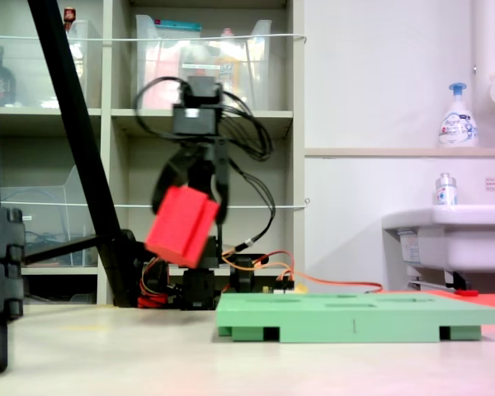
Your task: Put the cross columnar block into the corresponding hole
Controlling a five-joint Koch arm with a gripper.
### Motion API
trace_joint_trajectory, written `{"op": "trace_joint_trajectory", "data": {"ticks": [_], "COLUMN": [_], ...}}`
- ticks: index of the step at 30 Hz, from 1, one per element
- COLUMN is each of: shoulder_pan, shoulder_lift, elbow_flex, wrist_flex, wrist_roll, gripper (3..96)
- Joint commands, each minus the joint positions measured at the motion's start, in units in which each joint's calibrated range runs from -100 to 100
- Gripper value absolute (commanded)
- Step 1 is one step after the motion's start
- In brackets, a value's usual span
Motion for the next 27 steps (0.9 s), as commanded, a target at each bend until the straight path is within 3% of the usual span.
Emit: {"op": "trace_joint_trajectory", "data": {"ticks": [1, 7, 12, 27], "shoulder_pan": [6.2, 14.2, 17.9, 20.3], "shoulder_lift": [1.5, 14.4, 25.1, 46.5], "elbow_flex": [3.4, 12.6, 21.0, 43.1], "wrist_flex": [-1.9, -1.9, 3.5, 11.0], "wrist_roll": [8.5, 18.4, 20.5, 20.5], "gripper": [41.6, 41.7, 41.6, 41.6]}}
